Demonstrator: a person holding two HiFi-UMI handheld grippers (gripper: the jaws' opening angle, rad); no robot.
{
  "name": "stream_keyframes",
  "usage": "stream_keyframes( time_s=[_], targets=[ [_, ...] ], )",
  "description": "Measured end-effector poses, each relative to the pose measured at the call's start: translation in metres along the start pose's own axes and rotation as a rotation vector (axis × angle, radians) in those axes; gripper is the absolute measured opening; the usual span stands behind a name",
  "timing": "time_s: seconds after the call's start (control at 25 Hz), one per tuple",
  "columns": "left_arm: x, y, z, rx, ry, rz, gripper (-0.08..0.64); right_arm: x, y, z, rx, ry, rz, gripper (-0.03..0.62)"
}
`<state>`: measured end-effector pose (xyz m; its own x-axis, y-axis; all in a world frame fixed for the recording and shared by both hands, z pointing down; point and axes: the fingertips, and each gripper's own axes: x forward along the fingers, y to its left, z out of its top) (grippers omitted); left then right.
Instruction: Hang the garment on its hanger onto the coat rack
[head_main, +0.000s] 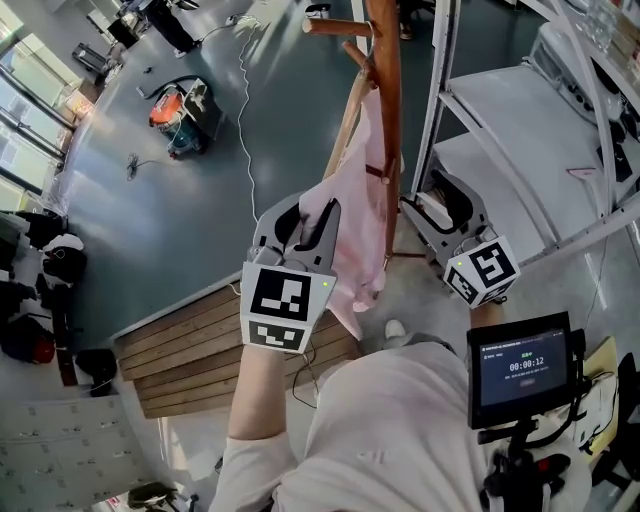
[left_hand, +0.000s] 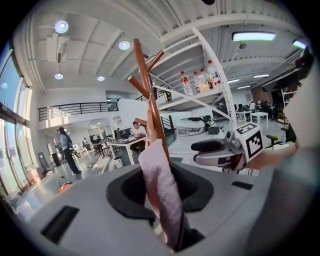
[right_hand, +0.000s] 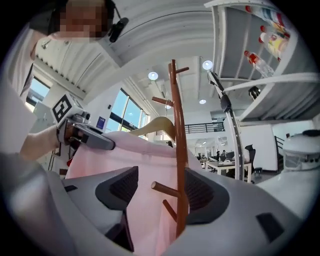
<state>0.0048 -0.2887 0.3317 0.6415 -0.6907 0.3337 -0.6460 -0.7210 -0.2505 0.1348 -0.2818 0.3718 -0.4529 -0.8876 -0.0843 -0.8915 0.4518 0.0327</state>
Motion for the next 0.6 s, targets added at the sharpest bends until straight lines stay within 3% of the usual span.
stream_keyframes(
  time_s=[0.12, 0.4, 0.6],
  targets=[
    [-0.008, -0.002, 0.010, 0.017, -0.048, -0.005, 0.106, 0.000, -0.002, 0.006, 0.050, -0.027, 0.000, 0.276],
    [-0.029, -0.007, 0.024, -0.024, -0.157, -0.043, 0.133, 0.003, 0.005, 0.018, 0.008, -0.055, 0.013, 0.276],
    [-0.041, -0.001, 0.024, -0.064, -0.171, 0.009, 0.134, 0.007, 0.009, 0.026, -0.012, -0.071, 0.026, 0.276]
  ],
)
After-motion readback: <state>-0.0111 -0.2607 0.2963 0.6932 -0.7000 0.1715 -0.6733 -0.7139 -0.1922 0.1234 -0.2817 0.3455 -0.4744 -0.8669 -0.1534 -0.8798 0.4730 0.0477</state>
